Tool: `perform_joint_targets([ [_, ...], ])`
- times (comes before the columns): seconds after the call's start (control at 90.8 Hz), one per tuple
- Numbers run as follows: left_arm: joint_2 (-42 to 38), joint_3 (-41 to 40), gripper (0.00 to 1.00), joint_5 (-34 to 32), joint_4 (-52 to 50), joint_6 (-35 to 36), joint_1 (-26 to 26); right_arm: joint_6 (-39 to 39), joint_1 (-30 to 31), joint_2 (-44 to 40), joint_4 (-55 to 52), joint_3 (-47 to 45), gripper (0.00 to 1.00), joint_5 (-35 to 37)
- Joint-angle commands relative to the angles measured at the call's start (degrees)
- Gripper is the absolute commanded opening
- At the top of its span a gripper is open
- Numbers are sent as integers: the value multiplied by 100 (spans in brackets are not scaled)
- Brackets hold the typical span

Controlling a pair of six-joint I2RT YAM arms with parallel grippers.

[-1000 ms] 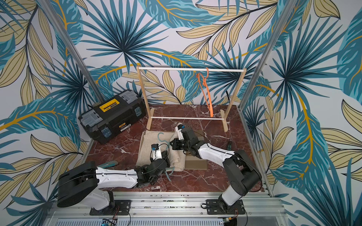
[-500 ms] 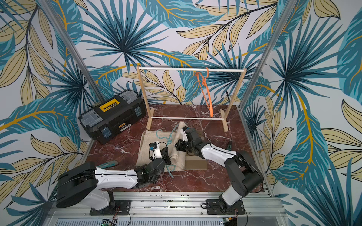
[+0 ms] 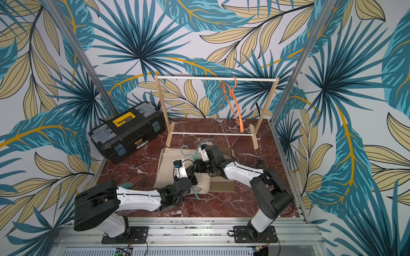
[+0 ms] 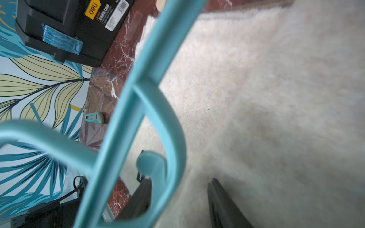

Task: Hang the scarf on the hanger

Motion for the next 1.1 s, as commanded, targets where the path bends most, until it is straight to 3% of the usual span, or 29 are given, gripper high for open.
perform_joint_targets([
  [0.0,-316,102,0,-235,727,-210,-30,-410,-81,-236,-879,85,57,404],
  [0.396,-288,118,0,-282,484,-270,-37,-413,-139,-913,-1461,38,55,778],
  [0.562,-211,164,0,-242,348,-324,-34,-392,-156,-1199,-1442,117,71,788],
  [0.639,-139,200,0,-220,341,-355,-40,-415,-157,-1047,-1417,289,74,572],
  [0.892,-16,336,0,-210,191,-370,-55,-249,-131,-900,-1072,338,72,43],
  [1.09,119,439,0,-197,117,-409,-68,-238,-97,-321,-1157,257,61,-3],
])
